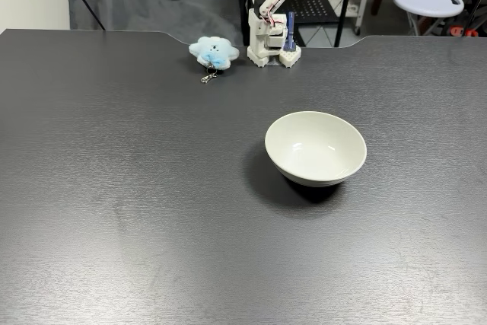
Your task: Grasp a skyblue doll and put it in the white bowl.
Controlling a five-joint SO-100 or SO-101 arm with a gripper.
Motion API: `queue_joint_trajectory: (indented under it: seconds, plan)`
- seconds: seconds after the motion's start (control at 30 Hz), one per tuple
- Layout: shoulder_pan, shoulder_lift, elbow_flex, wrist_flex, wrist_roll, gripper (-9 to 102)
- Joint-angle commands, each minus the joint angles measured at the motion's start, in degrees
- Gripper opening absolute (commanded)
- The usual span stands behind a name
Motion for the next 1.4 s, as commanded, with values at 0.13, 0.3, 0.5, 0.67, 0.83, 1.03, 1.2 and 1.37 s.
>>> queue_joint_trajectory:
  seconds: [0.13,0.3,0.5,0.67,0.83,1.03,1.2,1.37]
  plan:
    - [5.1,-3.25,26.98,2.64,-0.44,4]
    - [5.1,-4.22,44.21,2.55,-0.44,3]
    - [5.1,-4.22,52.82,2.29,-0.62,3]
    - [5.1,-4.22,53.79,0.0,-8.09,3]
    - [5.1,-4.22,53.79,-0.44,-30.94,3]
    - [5.19,-4.22,53.88,0.44,-61.17,3]
    - [5.19,-4.22,55.02,0.53,-74.53,3]
    - [4.92,-4.39,61.08,0.26,-82.53,3]
